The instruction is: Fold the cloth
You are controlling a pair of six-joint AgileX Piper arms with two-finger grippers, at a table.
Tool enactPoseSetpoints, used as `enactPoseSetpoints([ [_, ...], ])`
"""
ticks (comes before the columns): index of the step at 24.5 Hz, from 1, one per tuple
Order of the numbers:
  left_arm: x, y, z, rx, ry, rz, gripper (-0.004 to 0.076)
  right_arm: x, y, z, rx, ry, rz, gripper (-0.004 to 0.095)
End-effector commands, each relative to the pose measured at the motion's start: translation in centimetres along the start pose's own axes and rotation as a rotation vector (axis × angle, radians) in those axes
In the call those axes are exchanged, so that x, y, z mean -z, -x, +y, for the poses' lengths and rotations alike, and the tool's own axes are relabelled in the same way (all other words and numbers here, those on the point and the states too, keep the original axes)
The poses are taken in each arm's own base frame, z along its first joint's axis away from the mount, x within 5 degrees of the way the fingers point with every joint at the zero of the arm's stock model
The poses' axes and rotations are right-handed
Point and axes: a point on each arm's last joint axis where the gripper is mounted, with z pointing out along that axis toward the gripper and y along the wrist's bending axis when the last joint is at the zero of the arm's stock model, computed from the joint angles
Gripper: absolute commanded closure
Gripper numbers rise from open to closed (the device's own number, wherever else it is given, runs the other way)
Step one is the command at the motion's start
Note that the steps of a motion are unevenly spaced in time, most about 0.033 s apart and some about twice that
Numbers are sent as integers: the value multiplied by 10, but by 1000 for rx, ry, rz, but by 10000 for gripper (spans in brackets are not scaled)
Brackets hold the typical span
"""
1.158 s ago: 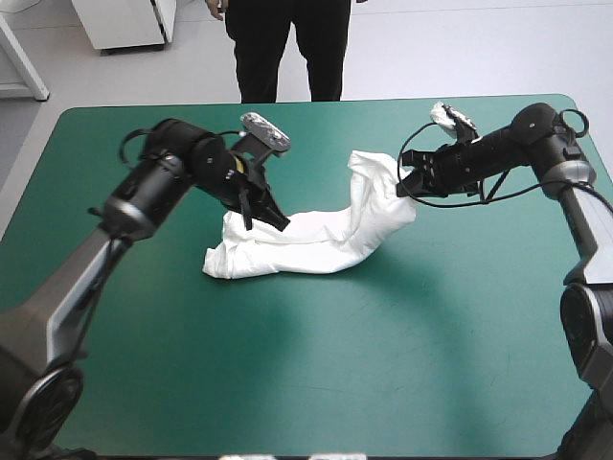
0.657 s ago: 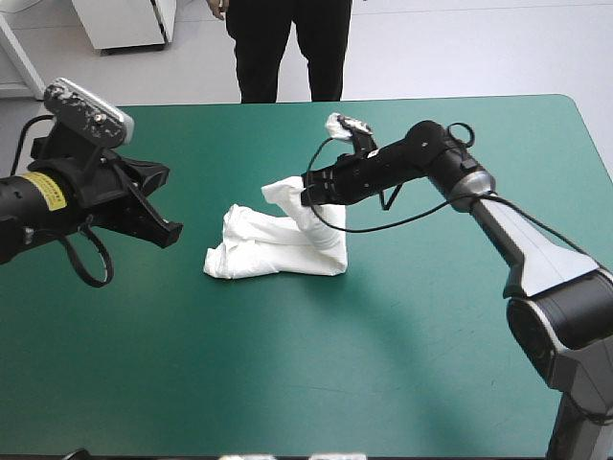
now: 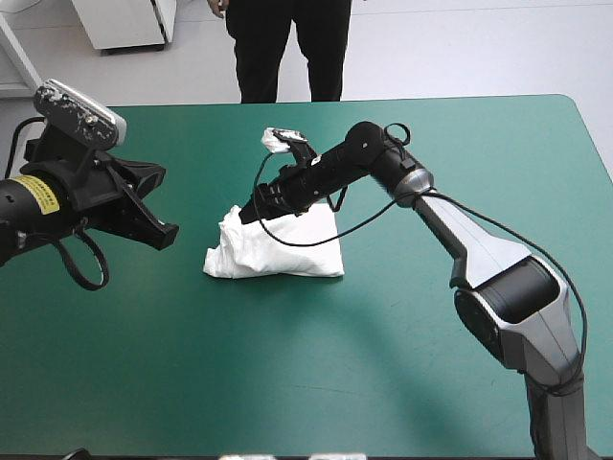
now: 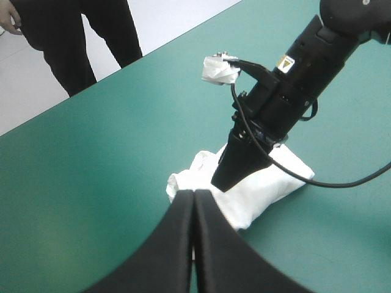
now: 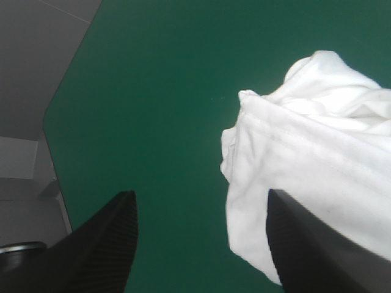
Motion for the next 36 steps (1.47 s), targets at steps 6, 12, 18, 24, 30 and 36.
enactPoseSetpoints([
  [6,13,0,-5,33,-68,-14,734,79,11,5,-29,-238,-5,317],
  [12,14,1,-9,31,-104,-20,734,109,0,9,-29,-417,-15,317],
  [18,14,1,-9,18,-104,-21,734,101,-21,-9,-80,-480,77,317],
  [24,13,1,-8,16,-100,-20,734,62,-25,-47,-124,-464,103,317],
  [30,13,1,-8,16,-100,-20,734,27,-30,-80,-171,-420,153,318],
  [36,13,1,-8,16,-100,-20,734,6,-36,-92,-208,-349,185,590],
])
